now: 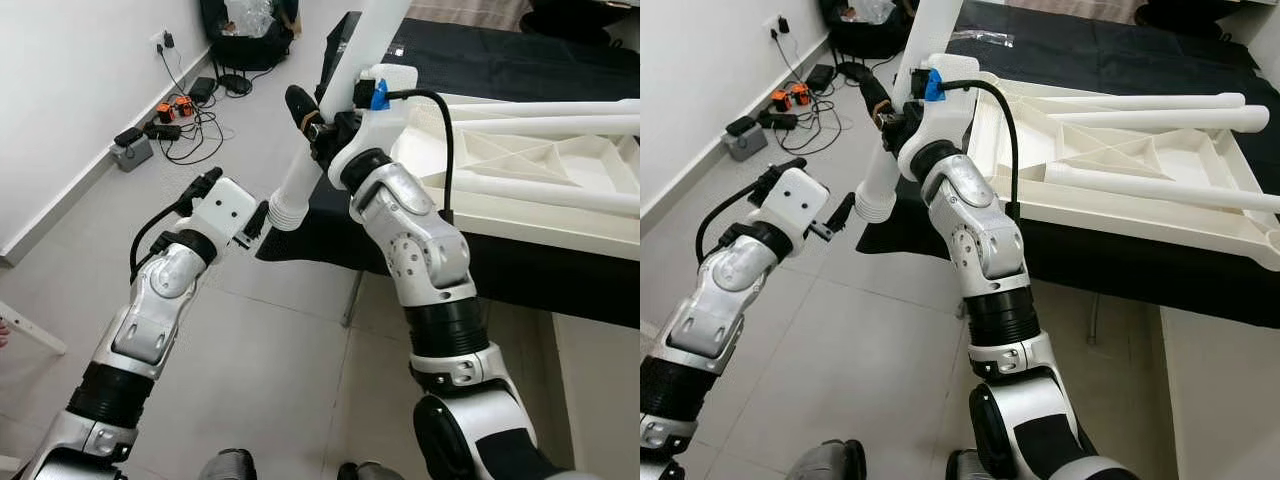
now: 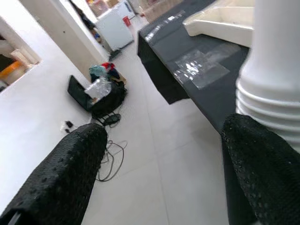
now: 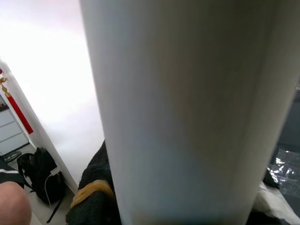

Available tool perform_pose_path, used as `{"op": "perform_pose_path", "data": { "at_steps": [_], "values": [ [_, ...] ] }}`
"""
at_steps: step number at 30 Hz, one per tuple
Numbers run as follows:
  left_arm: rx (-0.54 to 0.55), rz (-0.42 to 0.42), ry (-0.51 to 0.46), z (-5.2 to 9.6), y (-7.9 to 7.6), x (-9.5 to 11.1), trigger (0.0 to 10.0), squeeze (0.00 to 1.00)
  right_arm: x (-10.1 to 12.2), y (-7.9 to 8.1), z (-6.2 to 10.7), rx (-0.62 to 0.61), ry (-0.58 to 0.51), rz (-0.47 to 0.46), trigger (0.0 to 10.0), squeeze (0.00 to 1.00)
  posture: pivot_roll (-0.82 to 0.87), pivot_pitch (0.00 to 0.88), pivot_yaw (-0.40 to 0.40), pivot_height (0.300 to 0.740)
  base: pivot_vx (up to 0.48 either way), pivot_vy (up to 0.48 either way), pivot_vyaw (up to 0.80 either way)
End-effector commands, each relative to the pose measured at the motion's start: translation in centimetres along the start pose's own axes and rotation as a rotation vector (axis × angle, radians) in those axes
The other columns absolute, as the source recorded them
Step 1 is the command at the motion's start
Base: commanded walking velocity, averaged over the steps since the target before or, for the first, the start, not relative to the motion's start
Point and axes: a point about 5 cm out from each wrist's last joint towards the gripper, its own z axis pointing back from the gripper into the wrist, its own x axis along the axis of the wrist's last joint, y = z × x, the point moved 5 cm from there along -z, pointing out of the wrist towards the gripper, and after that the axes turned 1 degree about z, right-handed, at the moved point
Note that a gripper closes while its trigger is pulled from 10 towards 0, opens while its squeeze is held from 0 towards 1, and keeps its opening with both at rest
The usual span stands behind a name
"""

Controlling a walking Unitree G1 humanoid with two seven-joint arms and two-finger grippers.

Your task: Building children table

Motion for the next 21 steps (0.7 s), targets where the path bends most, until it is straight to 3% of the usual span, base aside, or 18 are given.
{"op": "perform_pose_path", "data": {
  "at_steps": [1,9,11,21],
  "values": [
    [-0.093,0.064,-0.049,-0.2,-2.3,1.1,10.0,0.00,0.6,1.3,0.0,0.040,-0.021,-0.036,10.0,0.00,-0.01,0.137,-0.041,0.740,0.000,0.000,0.00],
    [-0.146,0.075,-0.106,0.1,-3.7,2.9,10.0,0.00,0.7,1.0,-0.2,0.029,-0.023,-0.015,10.0,0.00,0.00,0.137,-0.043,0.740,0.000,0.000,0.00],
    [-0.165,0.078,-0.156,0.9,-4.9,4.5,10.0,0.00,1.2,0.2,-0.6,0.002,-0.037,0.013,10.0,0.00,0.00,0.131,-0.045,0.740,0.000,0.000,0.00],
    [-0.241,0.133,-0.200,1.4,-6.8,6.0,10.0,0.00,1.7,-0.2,-0.9,-0.013,-0.052,0.022,10.0,0.00,0.00,0.110,-0.042,0.740,0.000,0.000,0.00]
  ]
}}
